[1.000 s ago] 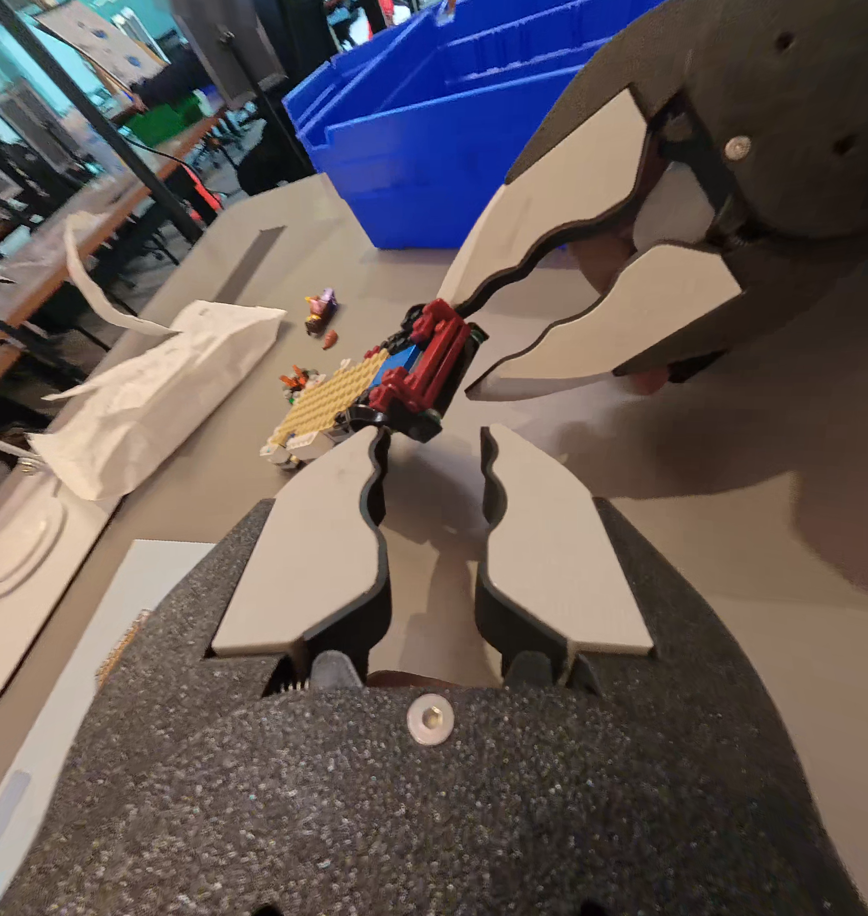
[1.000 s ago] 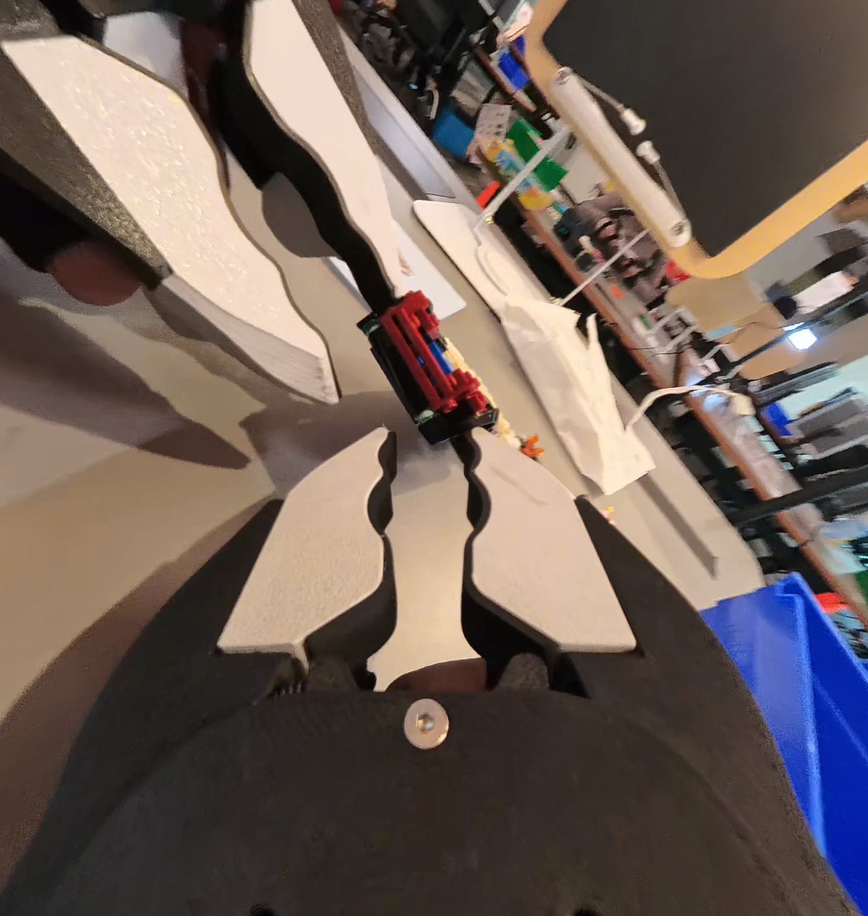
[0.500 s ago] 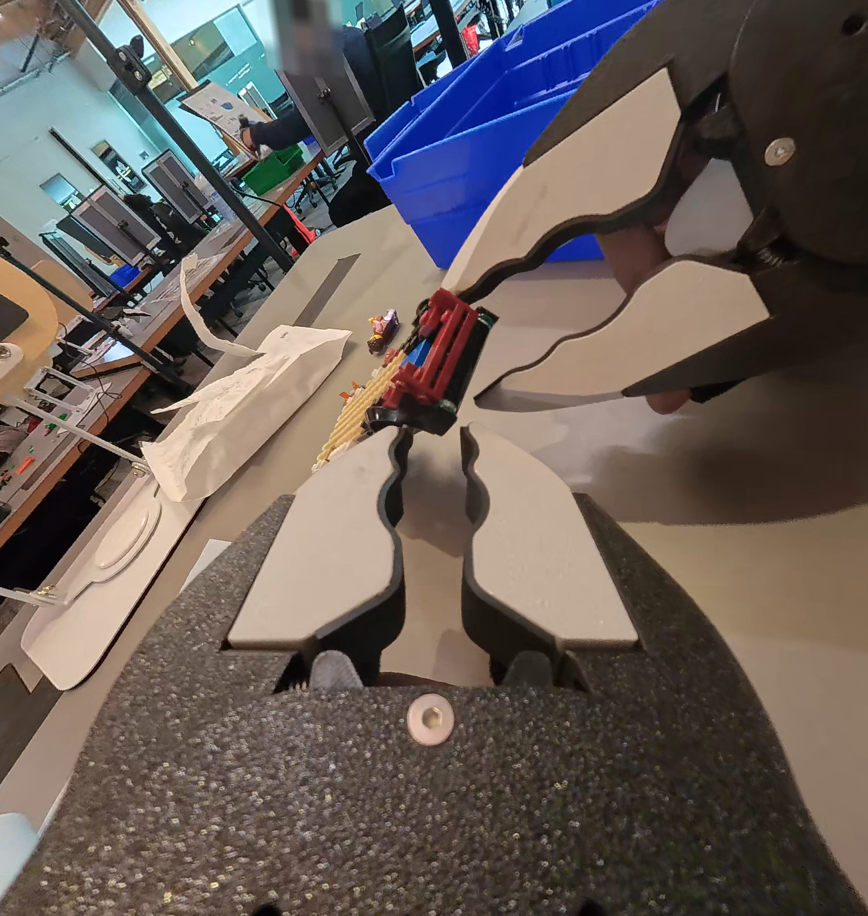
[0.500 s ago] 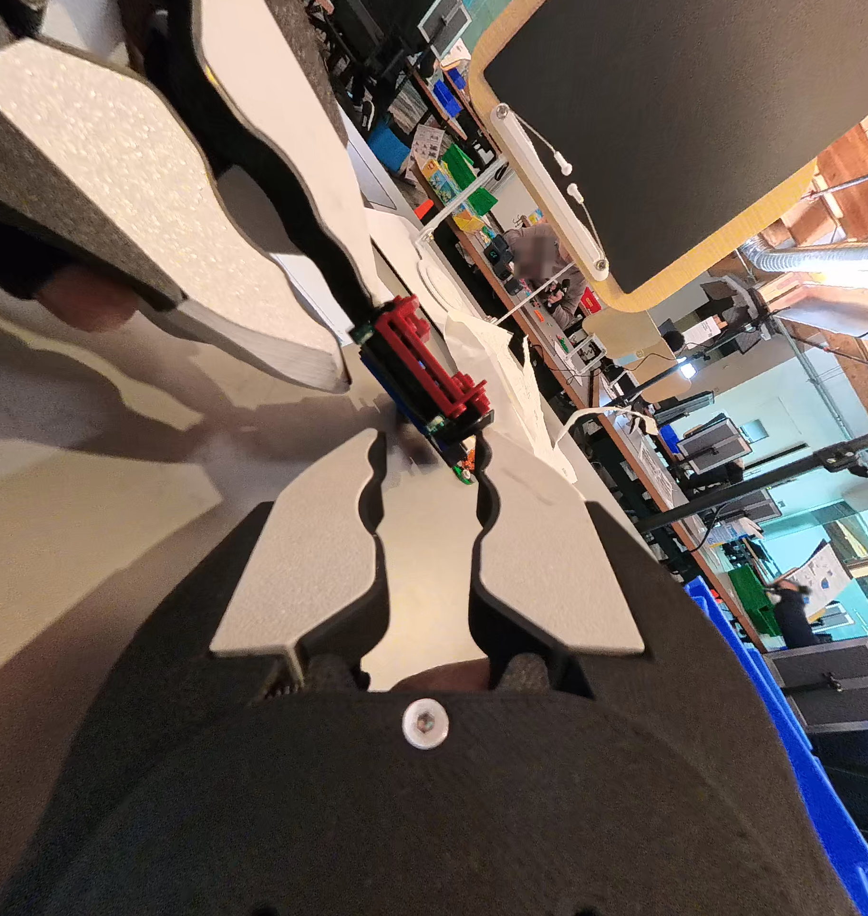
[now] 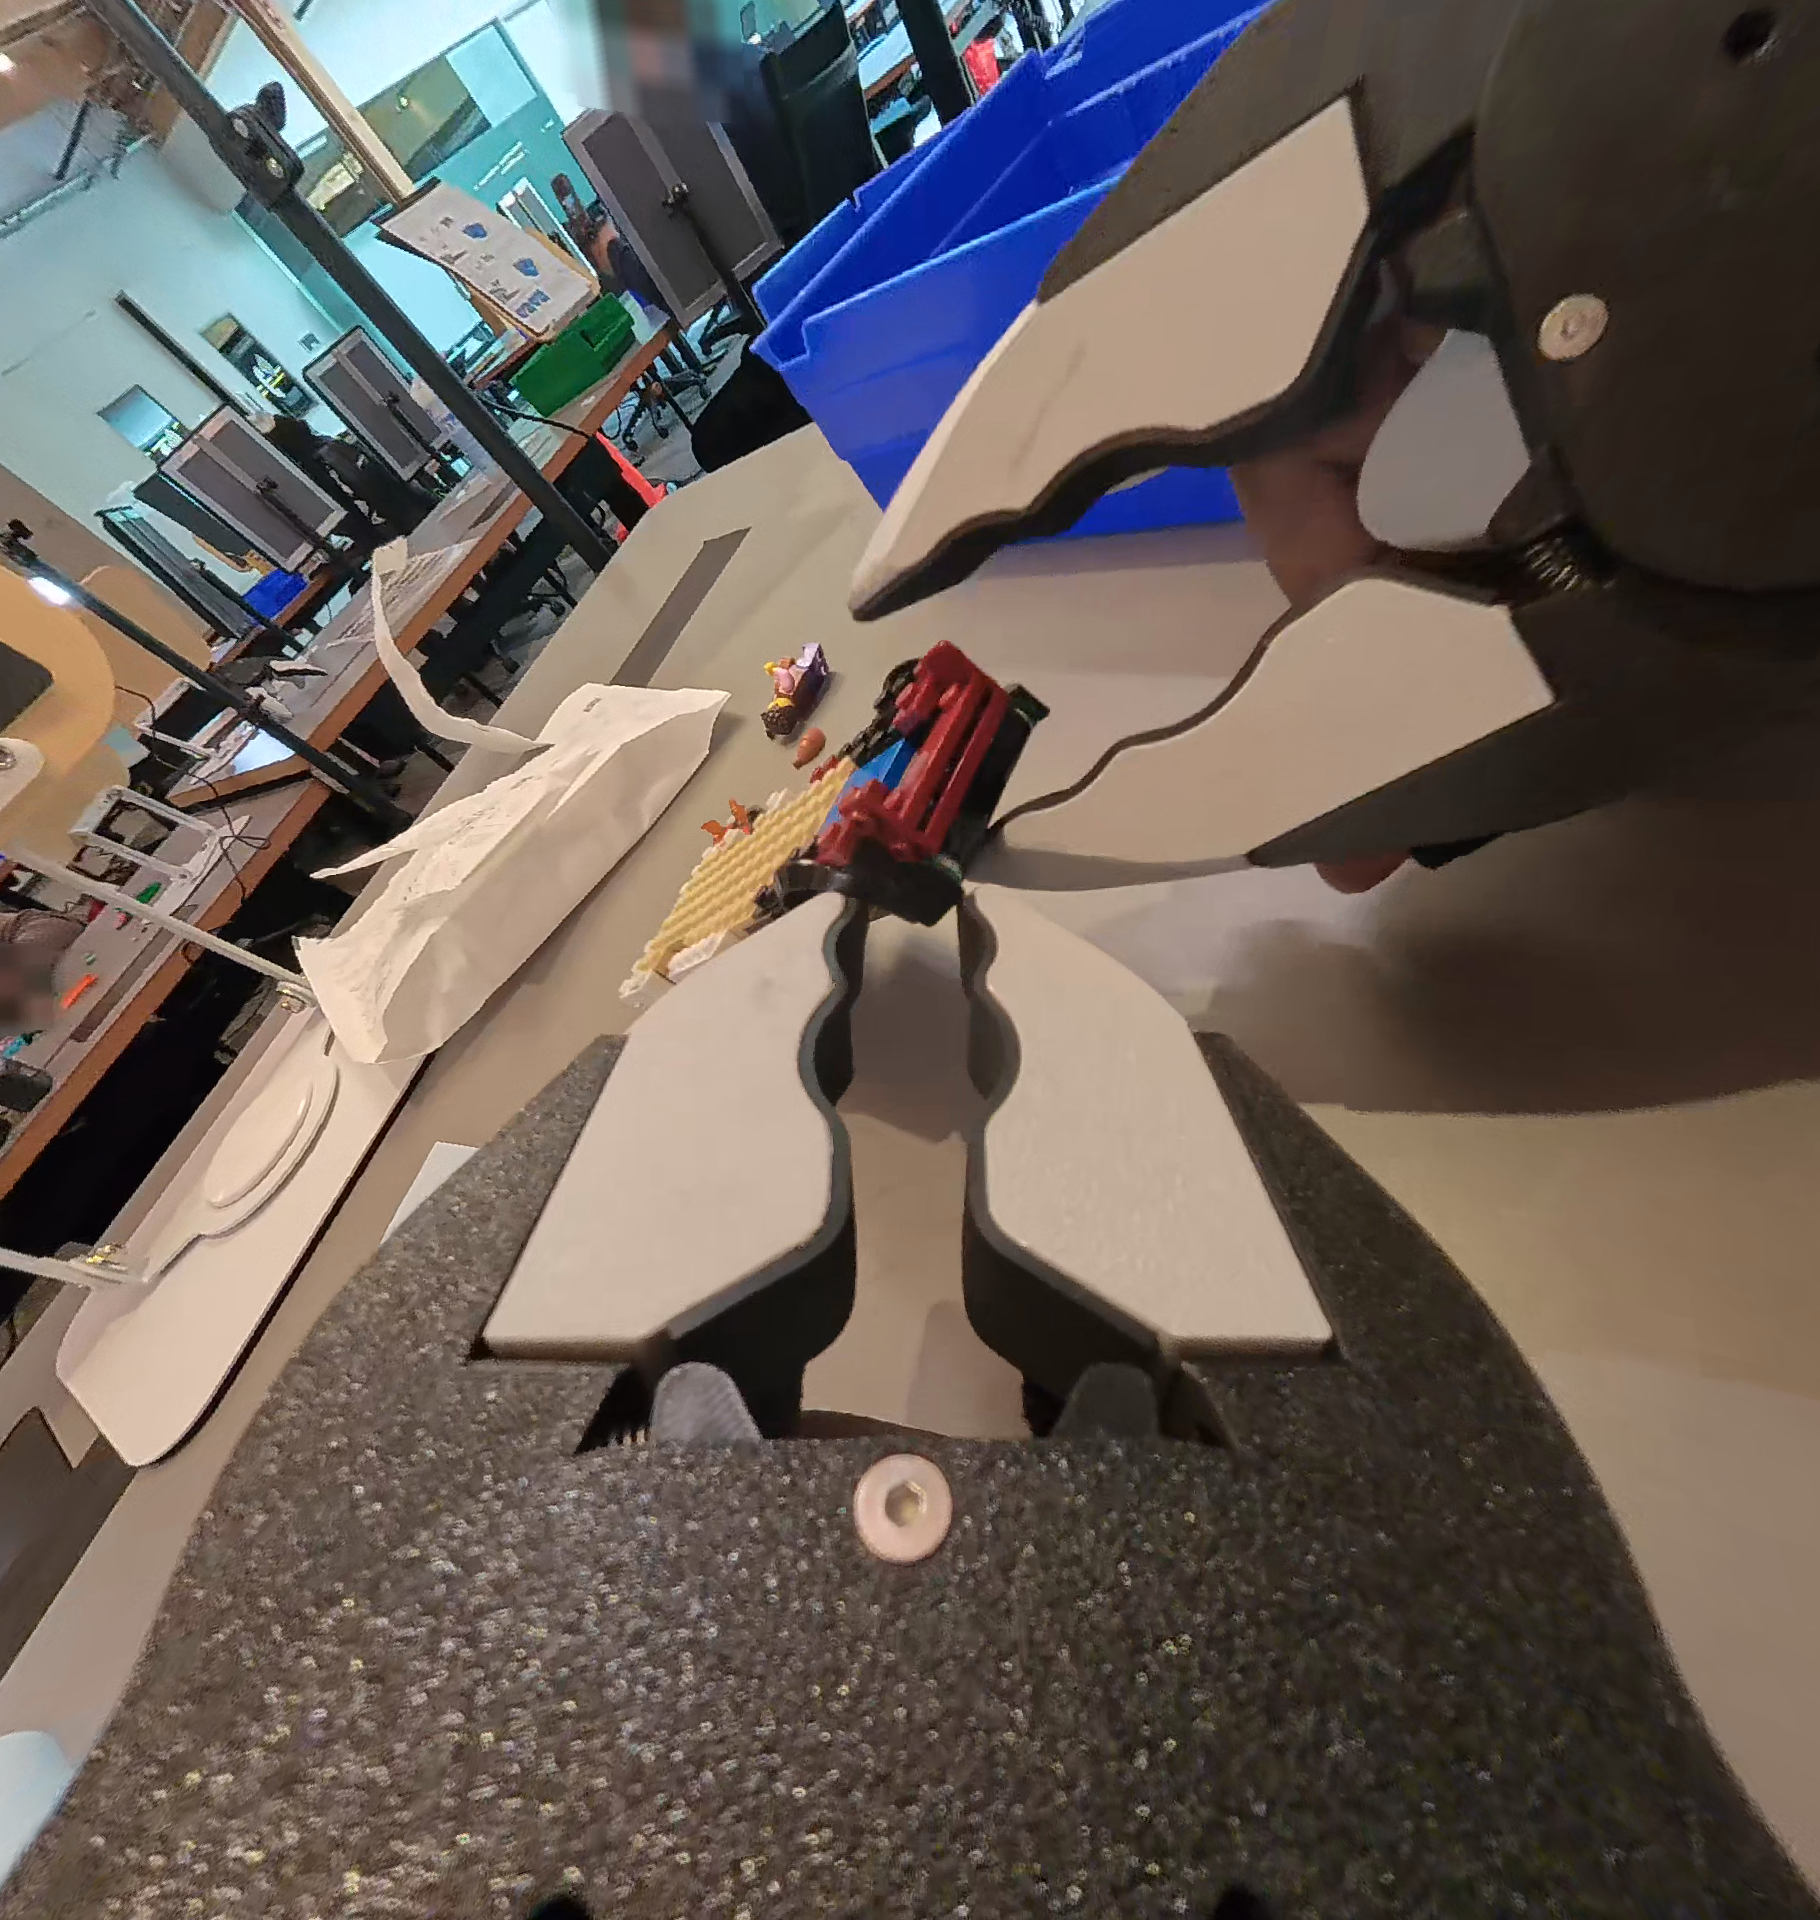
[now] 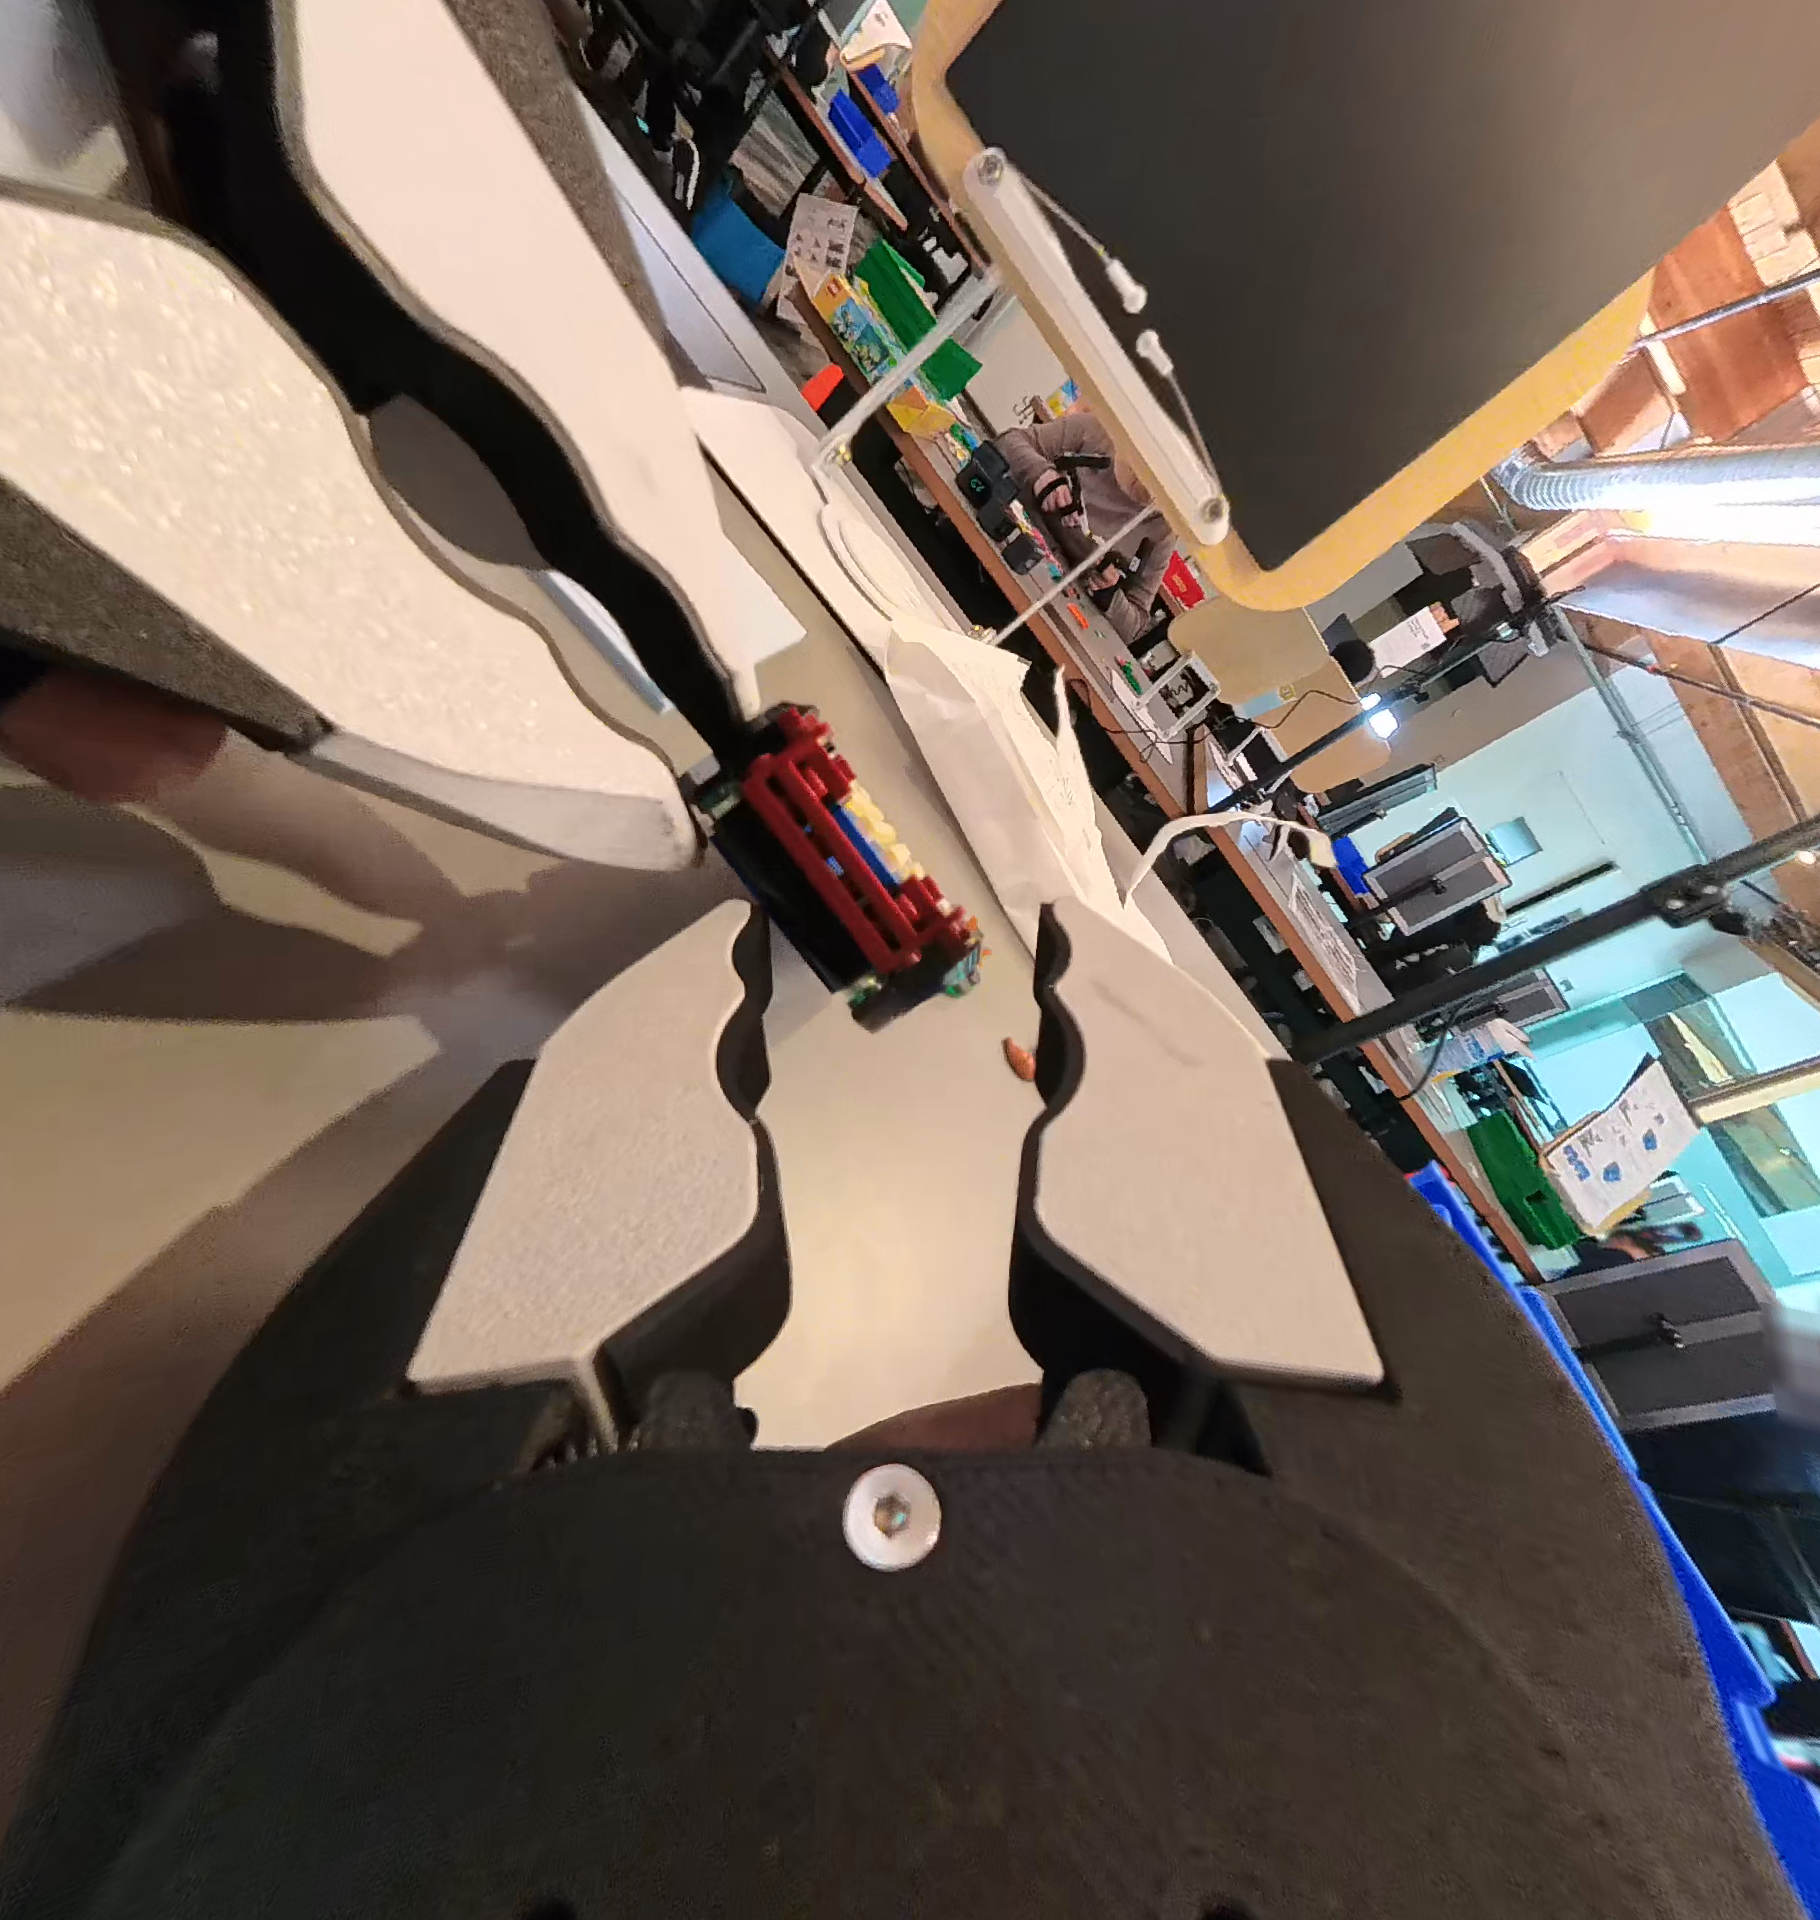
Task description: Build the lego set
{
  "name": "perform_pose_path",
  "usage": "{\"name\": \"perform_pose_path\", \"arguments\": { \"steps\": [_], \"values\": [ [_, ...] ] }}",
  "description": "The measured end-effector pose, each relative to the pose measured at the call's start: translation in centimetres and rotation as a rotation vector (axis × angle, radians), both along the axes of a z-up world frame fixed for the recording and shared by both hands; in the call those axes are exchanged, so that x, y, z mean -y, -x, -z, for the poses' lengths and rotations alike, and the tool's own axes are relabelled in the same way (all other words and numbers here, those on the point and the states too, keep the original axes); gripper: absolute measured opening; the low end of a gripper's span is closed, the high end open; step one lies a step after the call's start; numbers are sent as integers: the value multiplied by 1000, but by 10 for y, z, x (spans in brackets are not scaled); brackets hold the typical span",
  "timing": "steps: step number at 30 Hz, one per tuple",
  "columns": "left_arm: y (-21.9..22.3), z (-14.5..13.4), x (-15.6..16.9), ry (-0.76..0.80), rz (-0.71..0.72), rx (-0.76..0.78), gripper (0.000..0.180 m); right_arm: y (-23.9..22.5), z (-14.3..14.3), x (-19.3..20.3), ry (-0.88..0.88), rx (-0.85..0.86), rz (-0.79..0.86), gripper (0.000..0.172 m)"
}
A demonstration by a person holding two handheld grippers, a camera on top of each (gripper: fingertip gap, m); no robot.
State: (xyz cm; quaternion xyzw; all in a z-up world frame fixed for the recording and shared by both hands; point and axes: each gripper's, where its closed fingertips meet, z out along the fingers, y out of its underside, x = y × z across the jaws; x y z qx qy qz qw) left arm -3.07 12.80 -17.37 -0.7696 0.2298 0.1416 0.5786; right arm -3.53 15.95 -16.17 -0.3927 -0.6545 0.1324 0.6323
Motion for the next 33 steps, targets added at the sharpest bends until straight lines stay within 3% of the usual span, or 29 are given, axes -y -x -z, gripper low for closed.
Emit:
{"name": "perform_pose_path", "arguments": {
  "steps": [5, 16, 24, 33],
  "values": [
    [0, 3, -1, 8, -1, -17, 18, 2, 3, 0, -75, 28, -6, 47],
    [2, -2, -2, -13, -10, -26, 17, 3, -3, 13, -568, 51, -85, 31],
    [3, -3, -2, -16, -7, -27, 16, 5, -1, 15, -609, 81, -118, 24],
    [4, -2, -2, -16, -2, -53, 18, 6, 3, 16, -537, 164, -154, 21]
  ]
}}
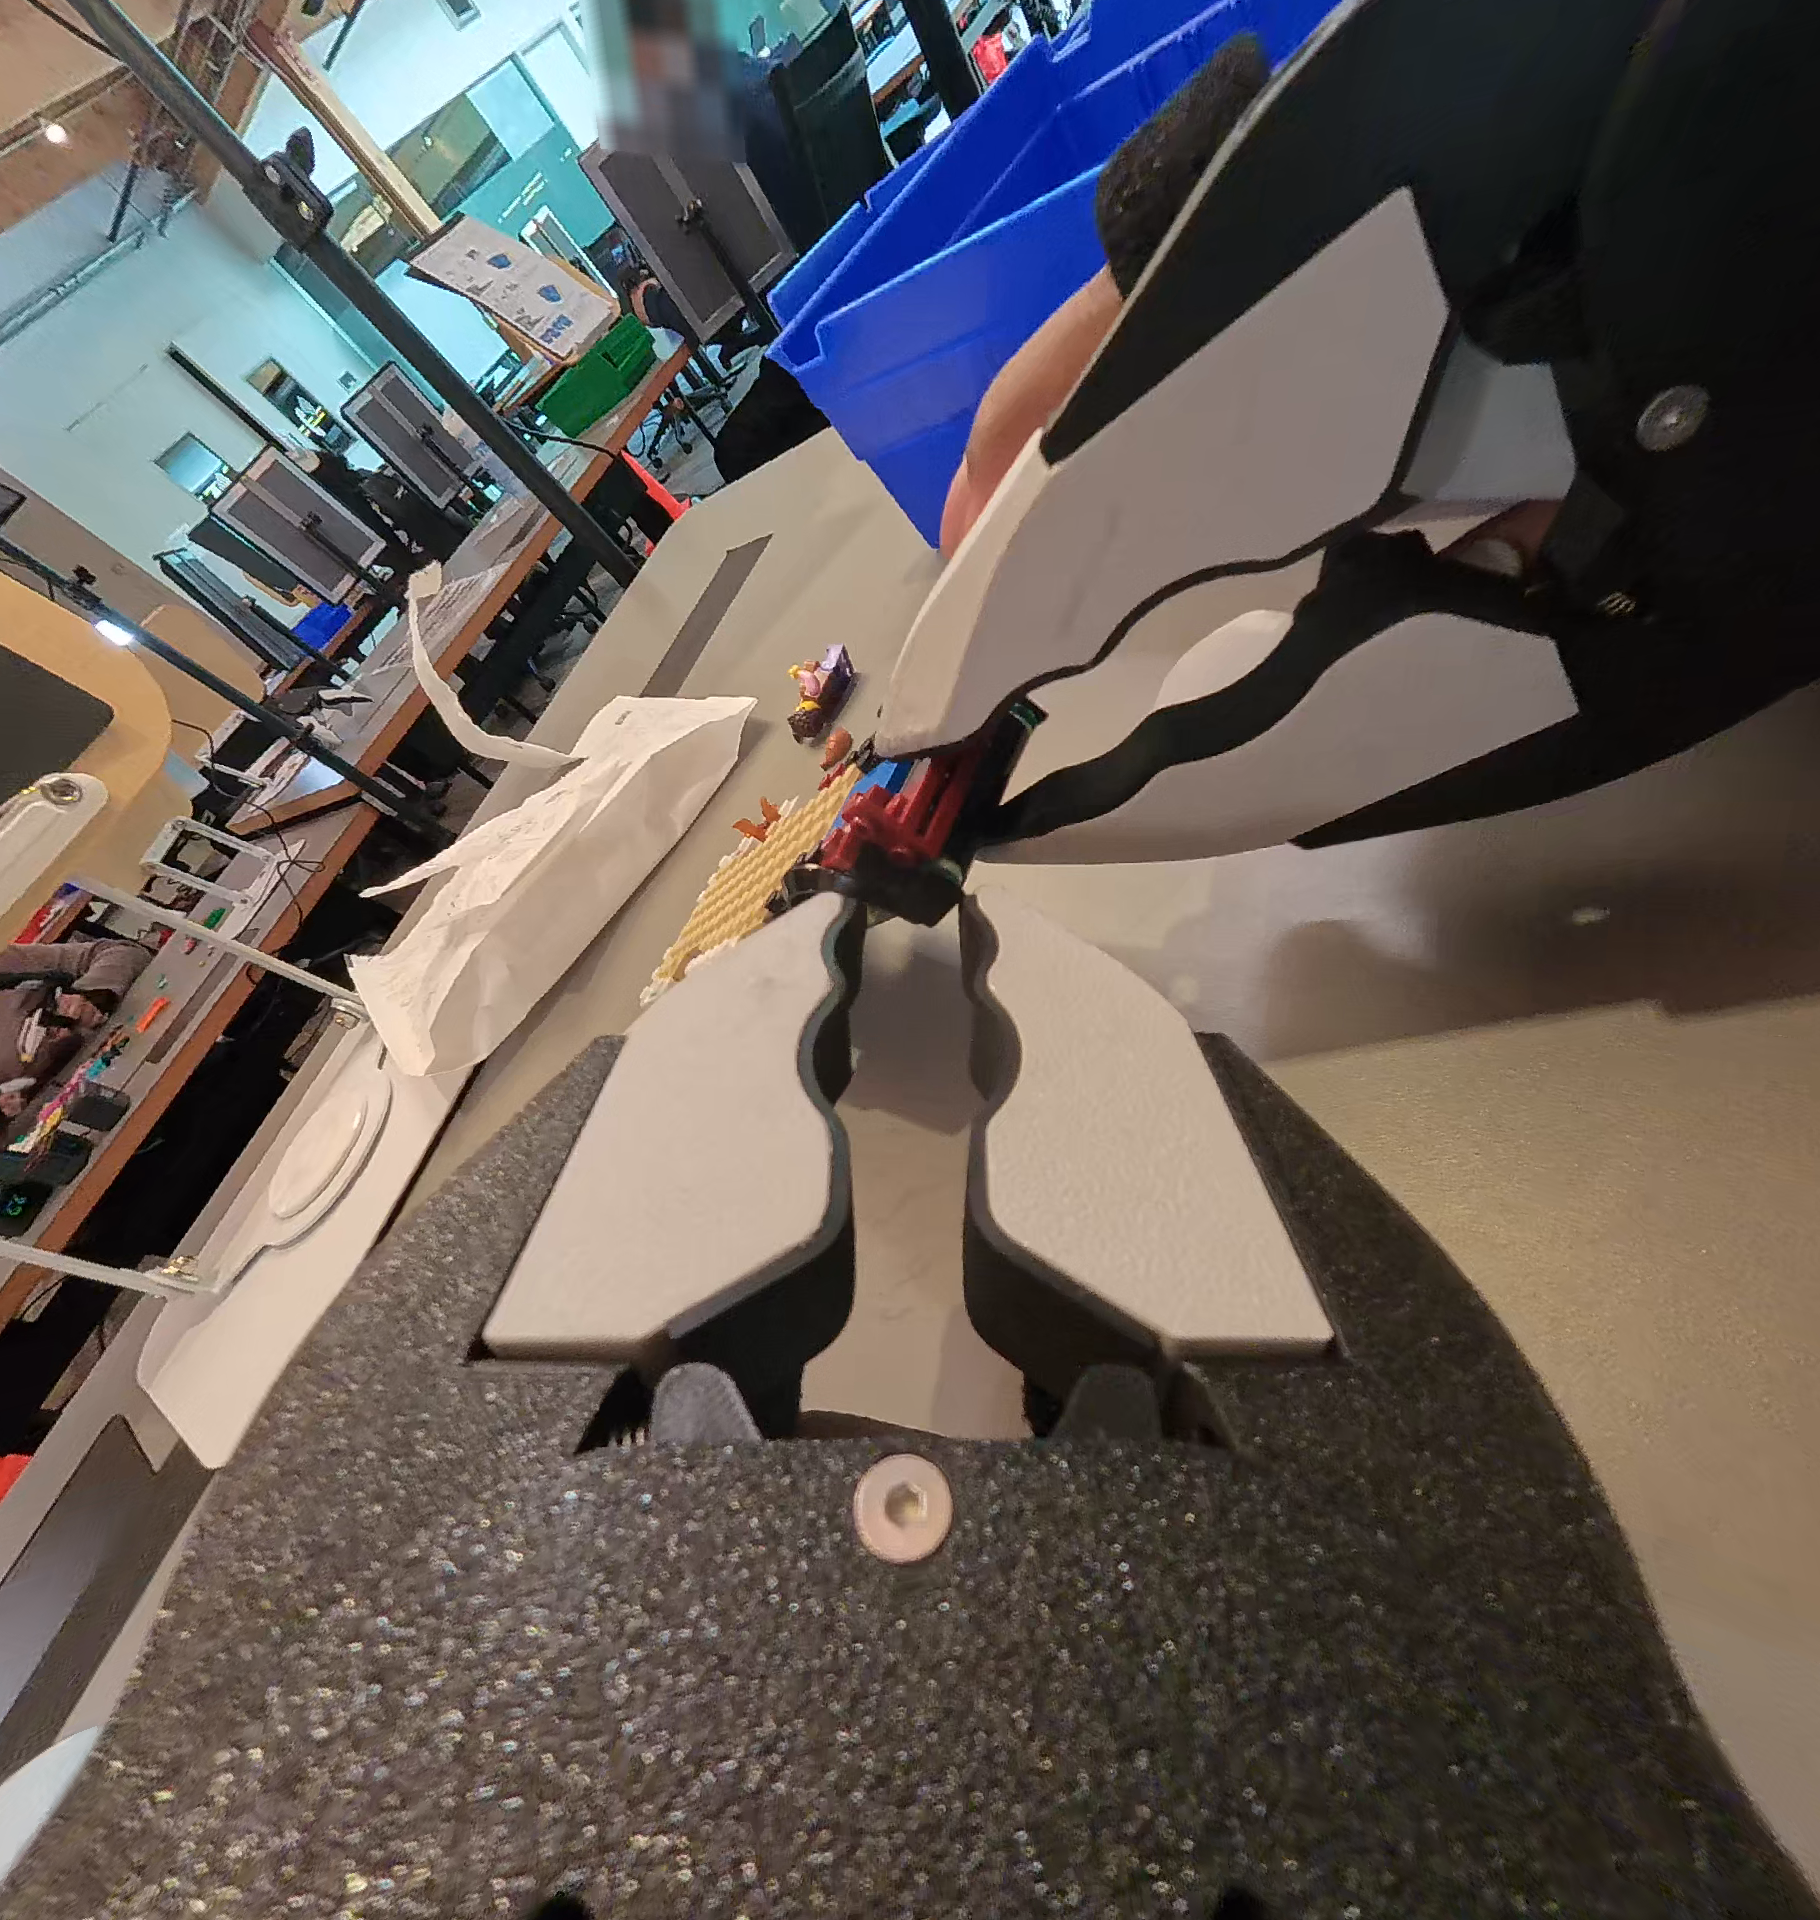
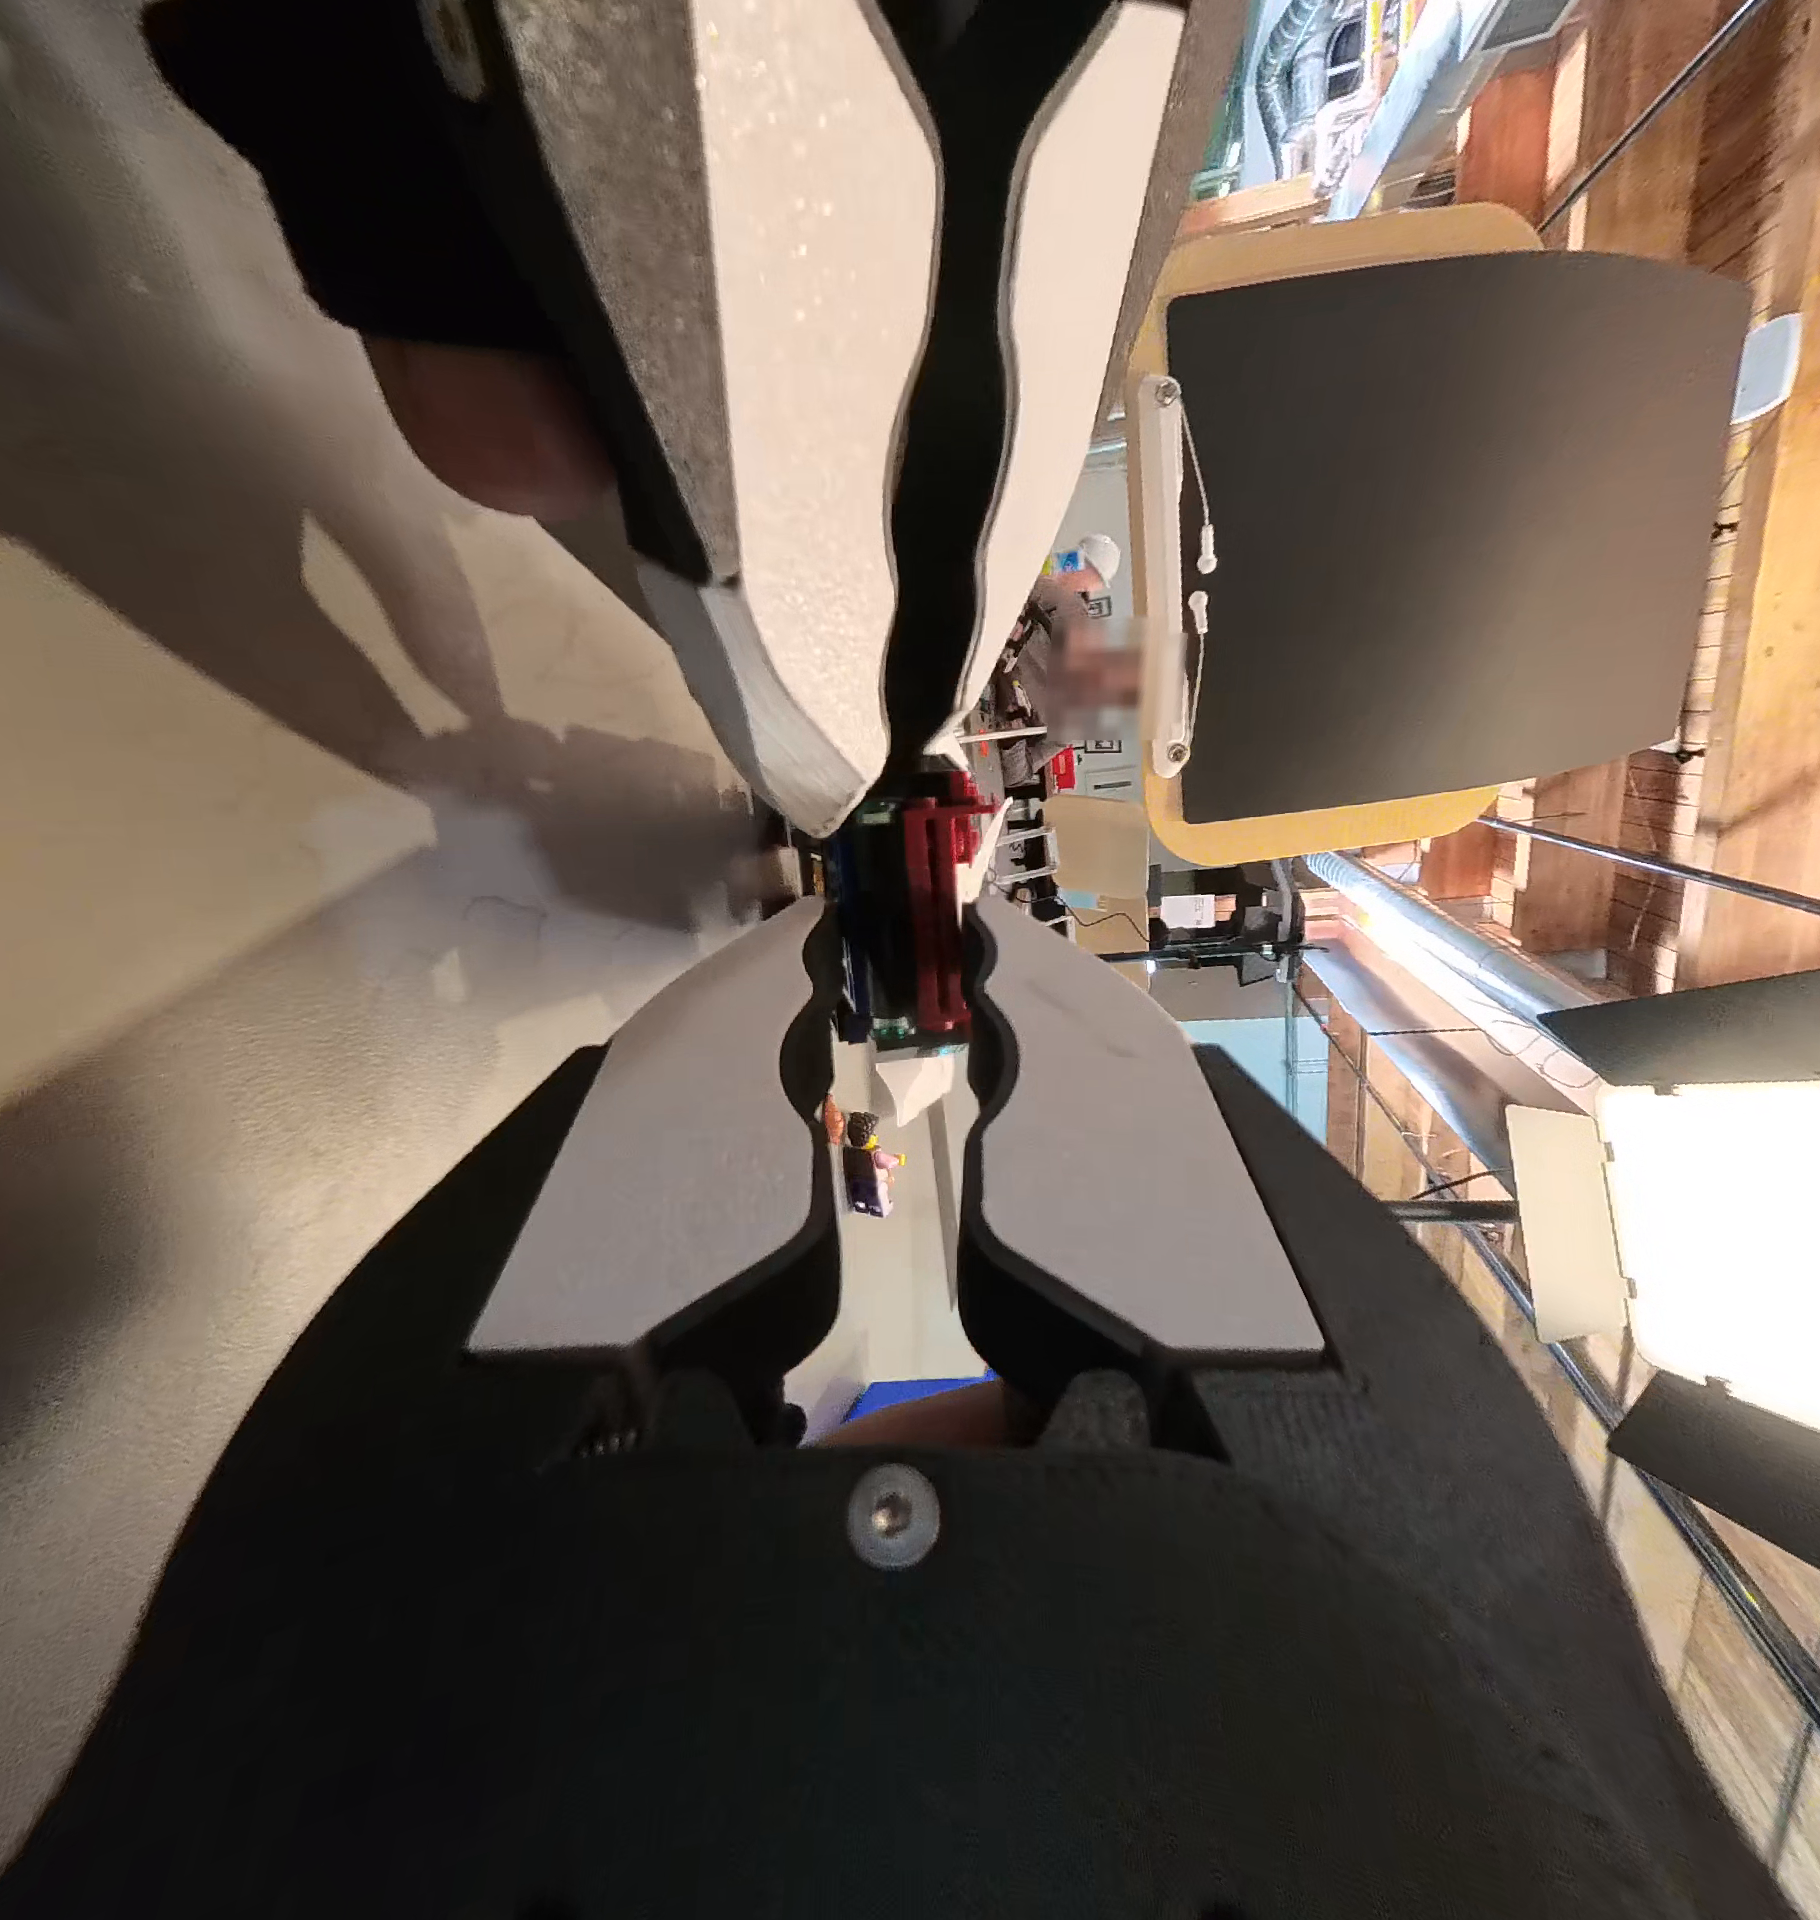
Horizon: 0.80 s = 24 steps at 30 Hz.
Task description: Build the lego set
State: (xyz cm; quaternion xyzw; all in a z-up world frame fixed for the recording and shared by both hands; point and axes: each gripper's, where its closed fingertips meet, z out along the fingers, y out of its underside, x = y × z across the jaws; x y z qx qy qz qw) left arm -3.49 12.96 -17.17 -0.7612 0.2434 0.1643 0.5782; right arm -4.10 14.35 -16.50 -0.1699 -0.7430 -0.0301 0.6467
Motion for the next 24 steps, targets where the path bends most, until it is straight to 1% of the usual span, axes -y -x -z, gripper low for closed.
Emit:
{"name": "perform_pose_path", "arguments": {
  "steps": [5, 7, 10, 13, 15, 19, 22, 24],
  "values": [
    [1, -9, 4, -48, 15, -63, 27, -1, -2, 2, 19, 18, -6, 21],
    [0, -12, 5, -62, 31, -93, 33, -1, -3, 3, 29, 21, -8, 21],
    [-1, -11, 2, -42, 69, -152, 46, -2, -7, 5, 43, 27, -14, 21],
    [-1, -13, -2, -51, 95, -216, 54, -4, -14, 9, 47, 31, -23, 21],
    [-5, -15, -4, -62, 137, -230, 55, -6, -19, 12, 66, 35, -33, 21],
    [-9, -19, -8, -65, 205, -199, 54, -11, -24, 18, 87, 58, -56, 21],
    [-13, -21, -8, -42, 265, -183, 48, -15, -25, 22, 89, 85, -71, 21],
    [-18, -21, -6, -10, 311, -180, 41, -18, -27, 24, 99, 98, -82, 21]
  ]
}}
